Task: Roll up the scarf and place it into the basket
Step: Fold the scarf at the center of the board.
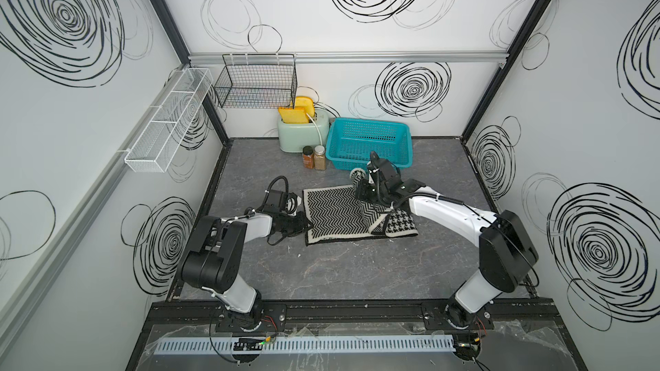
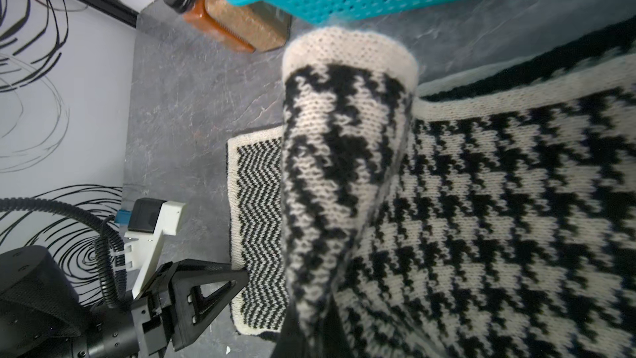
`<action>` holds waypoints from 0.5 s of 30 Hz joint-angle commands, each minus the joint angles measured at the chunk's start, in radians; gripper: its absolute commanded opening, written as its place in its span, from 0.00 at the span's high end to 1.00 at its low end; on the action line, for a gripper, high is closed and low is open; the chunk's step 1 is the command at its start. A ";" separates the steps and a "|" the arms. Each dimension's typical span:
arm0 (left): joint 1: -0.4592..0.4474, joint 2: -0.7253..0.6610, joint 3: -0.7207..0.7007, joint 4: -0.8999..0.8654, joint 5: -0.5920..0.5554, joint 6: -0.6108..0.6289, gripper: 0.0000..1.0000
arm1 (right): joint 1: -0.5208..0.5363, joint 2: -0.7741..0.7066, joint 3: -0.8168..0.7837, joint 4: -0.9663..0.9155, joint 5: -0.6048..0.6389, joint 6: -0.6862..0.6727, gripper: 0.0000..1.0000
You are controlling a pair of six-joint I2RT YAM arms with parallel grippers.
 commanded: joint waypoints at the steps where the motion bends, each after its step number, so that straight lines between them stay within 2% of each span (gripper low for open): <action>1: -0.010 0.056 -0.015 -0.065 -0.038 -0.007 0.78 | 0.029 0.031 0.064 0.083 -0.047 0.074 1.00; 15: -0.011 0.071 -0.018 -0.062 -0.034 -0.023 0.79 | 0.051 0.137 0.104 0.213 -0.128 0.174 1.00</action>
